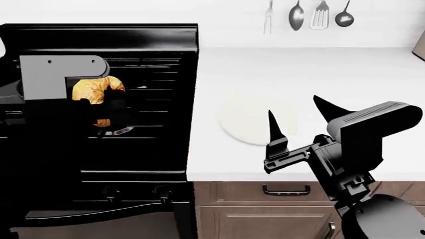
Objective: Pick the croissant and place it on the pan. Then turn on the stove to warm the croissant.
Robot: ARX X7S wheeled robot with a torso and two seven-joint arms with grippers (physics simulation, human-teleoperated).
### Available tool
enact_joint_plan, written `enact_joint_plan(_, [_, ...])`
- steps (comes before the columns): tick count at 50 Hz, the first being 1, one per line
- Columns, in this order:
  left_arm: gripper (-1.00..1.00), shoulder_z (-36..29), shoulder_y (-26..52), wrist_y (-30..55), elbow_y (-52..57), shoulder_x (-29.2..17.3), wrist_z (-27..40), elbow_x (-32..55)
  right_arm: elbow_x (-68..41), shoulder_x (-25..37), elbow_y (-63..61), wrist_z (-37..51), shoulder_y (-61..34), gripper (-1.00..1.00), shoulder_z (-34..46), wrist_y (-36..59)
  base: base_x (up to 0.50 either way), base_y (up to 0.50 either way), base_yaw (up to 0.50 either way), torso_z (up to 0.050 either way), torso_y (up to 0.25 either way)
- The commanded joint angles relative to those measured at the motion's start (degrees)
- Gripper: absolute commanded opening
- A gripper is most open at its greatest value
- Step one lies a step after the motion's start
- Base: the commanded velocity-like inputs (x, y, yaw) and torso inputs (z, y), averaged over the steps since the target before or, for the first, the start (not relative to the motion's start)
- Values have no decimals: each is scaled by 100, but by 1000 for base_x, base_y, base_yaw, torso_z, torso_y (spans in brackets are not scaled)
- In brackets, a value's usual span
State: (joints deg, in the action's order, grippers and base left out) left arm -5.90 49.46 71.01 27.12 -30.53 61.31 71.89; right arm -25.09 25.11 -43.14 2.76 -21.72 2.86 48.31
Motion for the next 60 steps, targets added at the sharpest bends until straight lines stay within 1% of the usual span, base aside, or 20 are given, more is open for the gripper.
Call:
enact_joint_plan(1, [-100,-5,15,-75,-69,-13,27,22,9,27,-7,23,-17,100,43,-12,39,500,0,0,0])
enact_joint_plan(13, [-100,-31,60,-67,-67,-23,63,81,0,45,4,34,-28,100,76,-33,46,500,0,0,0])
enact_joint_plan(19, [-100,-61,215,3,-80,11,151,171,-8,73,-38,35,-41,100,76,-46,67,500,0,0,0])
enact_joint_plan(30, [-100,-262,349,6,-160,96,105,88,-16,70,16,59,18,100,29,-124,350,415,0,0,0])
enact_joint_plan(32, [-100,-305,367,-3,-187,110,78,56,57,54,88,175,-32,100,70,-17,283,150,0,0,0])
enact_joint_plan(45, [-100,-437,660,49,-359,203,46,93,-70,43,43,123,74,100,-45,-143,0,0,0,0,1])
enact_joint_plan(46, [-100,-754,1379,-73,-1218,301,-416,-399,-87,37,73,113,63,100,-63,-151,0,0,0,0,0])
enact_joint_plan(50, [-100,-932,1621,-227,-1712,364,-693,-681,-96,39,93,117,59,100,-71,-151,0,0,0,0,0])
enact_joint_plan(54, [-100,-1237,1852,-528,-2292,408,-1060,-1161,-71,32,150,118,65,100,-45,-201,0,0,0,0,0])
enact_joint_plan(60, [-100,-1422,2139,-759,-3029,513,-1379,-1479,-72,42,185,127,83,100,-62,-226,0,0,0,0,0])
